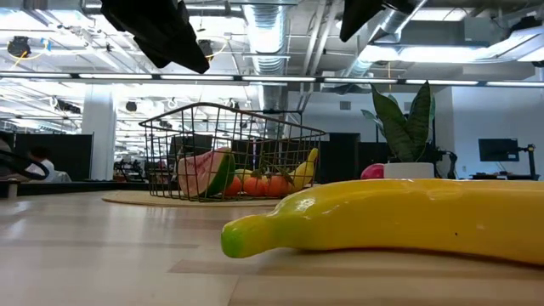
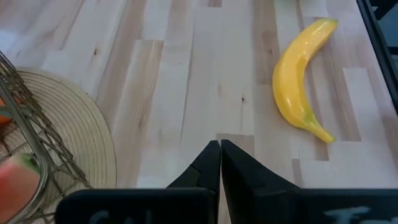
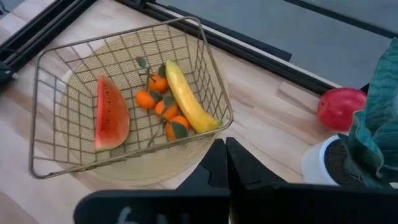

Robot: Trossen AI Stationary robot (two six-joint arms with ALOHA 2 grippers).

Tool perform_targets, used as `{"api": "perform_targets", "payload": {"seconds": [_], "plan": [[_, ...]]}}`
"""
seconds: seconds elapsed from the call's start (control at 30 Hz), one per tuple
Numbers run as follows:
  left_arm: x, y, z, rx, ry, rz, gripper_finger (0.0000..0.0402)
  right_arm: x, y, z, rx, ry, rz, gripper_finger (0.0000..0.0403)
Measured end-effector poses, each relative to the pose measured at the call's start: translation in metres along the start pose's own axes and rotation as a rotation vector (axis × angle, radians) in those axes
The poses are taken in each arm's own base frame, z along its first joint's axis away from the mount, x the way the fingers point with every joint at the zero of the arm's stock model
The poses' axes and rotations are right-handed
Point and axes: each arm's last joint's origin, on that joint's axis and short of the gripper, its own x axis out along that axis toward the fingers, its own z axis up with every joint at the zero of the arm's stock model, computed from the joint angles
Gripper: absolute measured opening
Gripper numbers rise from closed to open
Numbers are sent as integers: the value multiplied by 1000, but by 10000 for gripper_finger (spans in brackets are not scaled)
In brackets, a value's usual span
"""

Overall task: Build produce basket
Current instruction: Put the red apple into the wire basket

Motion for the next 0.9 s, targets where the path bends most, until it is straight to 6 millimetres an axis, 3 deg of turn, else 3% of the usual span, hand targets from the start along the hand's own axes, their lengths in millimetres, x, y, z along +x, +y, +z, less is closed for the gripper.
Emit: {"api": "perform_targets", "payload": {"seconds": [0.33,0.6,0.73,0.9], "plan": [[0,-1,-1,22,19,-45,0,8,-3,10,8,16,36,0],[0,-1,-1,23,20,-47,0,5,8,17,36,-52,134,0],[0,-1,-1,22,19,-47,0,7,20,6,18,-37,146,0],[0,-2,0,20,12,-50,0,22,41,-25,-35,47,102,0]]}}
